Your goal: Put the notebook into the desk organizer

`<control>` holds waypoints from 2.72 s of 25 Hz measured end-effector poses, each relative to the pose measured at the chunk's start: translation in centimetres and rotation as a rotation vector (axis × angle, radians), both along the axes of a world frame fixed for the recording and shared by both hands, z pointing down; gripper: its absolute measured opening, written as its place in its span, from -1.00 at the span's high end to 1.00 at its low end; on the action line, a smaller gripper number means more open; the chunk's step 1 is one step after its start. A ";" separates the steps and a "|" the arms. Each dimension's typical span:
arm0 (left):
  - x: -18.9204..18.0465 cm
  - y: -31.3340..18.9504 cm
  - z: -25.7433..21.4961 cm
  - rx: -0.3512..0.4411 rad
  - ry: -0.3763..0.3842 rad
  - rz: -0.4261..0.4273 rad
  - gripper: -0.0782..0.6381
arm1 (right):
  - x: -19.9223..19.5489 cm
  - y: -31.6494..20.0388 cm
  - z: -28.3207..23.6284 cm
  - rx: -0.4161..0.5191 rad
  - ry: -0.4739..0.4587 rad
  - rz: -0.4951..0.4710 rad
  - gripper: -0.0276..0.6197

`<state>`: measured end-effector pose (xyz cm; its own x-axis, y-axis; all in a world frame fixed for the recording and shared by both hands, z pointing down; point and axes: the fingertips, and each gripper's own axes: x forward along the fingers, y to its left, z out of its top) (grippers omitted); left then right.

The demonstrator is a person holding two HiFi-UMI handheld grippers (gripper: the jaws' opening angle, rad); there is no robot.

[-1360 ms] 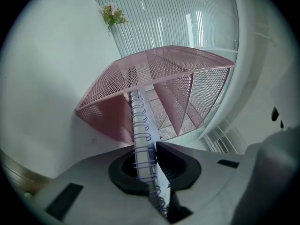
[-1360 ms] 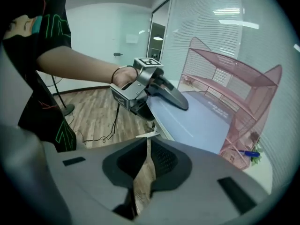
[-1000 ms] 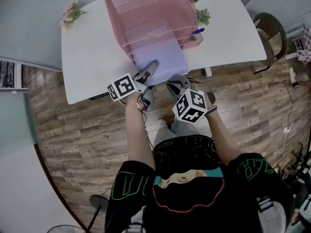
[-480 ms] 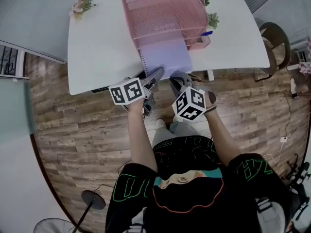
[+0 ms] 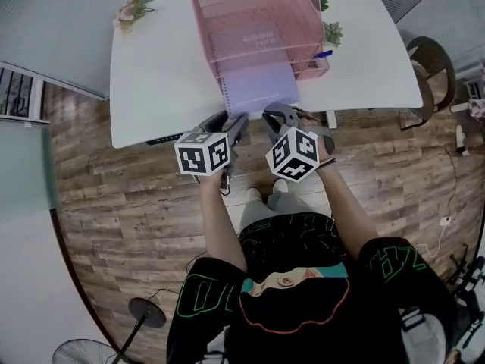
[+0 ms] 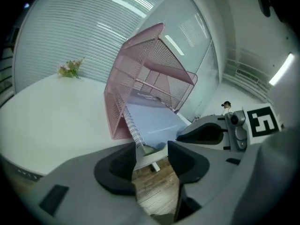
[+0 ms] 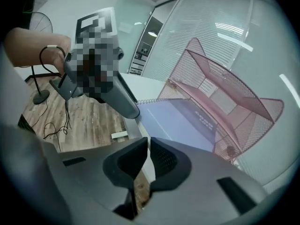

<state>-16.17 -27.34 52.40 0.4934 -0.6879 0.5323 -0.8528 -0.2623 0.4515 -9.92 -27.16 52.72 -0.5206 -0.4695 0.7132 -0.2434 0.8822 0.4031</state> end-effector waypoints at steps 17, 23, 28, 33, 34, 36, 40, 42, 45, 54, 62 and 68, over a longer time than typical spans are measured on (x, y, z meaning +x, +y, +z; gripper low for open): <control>1.4 -1.6 -0.2 0.006 -0.487 0.244 0.80 | -1.4 -3.4 -0.5 -0.005 -0.023 -0.007 0.84; 0.8 -4.2 -0.2 0.024 -0.589 0.211 0.80 | -1.8 -4.8 -0.6 -0.005 -0.025 -0.009 0.84; 0.4 -5.9 -0.5 0.047 -0.620 0.162 0.79 | -1.9 -6.6 -0.8 0.005 -0.015 -0.008 0.84; 0.6 -7.3 -0.8 0.053 -0.655 0.189 0.79 | -1.7 -8.1 -0.8 0.035 0.013 0.007 0.84; 0.7 -7.5 -0.8 0.051 -0.659 0.194 0.79 | -1.6 -8.4 -0.8 0.045 0.022 0.012 0.84; 0.7 -7.8 -0.8 0.048 -0.666 0.202 0.79 | -1.5 -9.0 -0.9 0.063 0.034 0.029 0.84; 0.7 -8.2 -0.8 0.042 -0.675 0.202 0.79 | -1.4 -9.9 -1.0 0.088 0.043 0.050 0.85; 0.7 -8.4 -0.8 0.038 -0.679 0.195 0.79 | -1.4 -10.0 -1.0 0.099 0.040 0.054 0.87; 0.9 -8.4 -1.1 0.048 -0.674 0.169 0.79 | -1.3 -9.9 -1.2 0.097 0.012 0.081 0.86; 2.0 -6.6 -6.0 0.186 -0.577 0.071 0.79 | 0.2 -7.5 -5.0 0.054 -0.158 0.174 0.87; 2.2 -4.7 -13.2 0.399 -0.522 -0.050 0.79 | 1.8 -5.5 -12.7 0.118 -0.383 0.233 0.91; 1.8 -3.0 -20.4 0.561 -0.519 -0.167 0.79 | 3.1 -4.2 -19.8 0.233 -0.599 0.275 0.91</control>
<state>-14.37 -30.32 32.00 0.1428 -0.9656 0.2171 -0.9669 -0.1829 -0.1777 -6.80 -31.36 32.94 -0.6329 -0.7464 0.2055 -0.6849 0.6636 0.3009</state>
